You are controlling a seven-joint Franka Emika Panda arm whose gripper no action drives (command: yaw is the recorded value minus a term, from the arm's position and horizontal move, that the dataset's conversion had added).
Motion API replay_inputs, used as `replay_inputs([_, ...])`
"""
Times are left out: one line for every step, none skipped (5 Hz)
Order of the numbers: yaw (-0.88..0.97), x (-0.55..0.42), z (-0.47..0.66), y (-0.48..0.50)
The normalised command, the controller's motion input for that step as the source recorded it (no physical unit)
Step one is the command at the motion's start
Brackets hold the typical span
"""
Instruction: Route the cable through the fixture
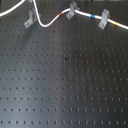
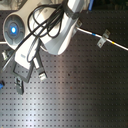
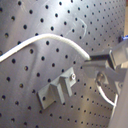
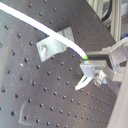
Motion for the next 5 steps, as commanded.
replay_inputs([0.00,-0.132,0.31,-0.321])
replay_inputs([0.03,-0.161,0.34,-0.395])
replay_inputs([0.11,-0.162,0.36,-0.413])
replay_inputs([0.03,0.044,0.00,-0.021])
replay_inputs([0.41,0.020,0.05,0.070])
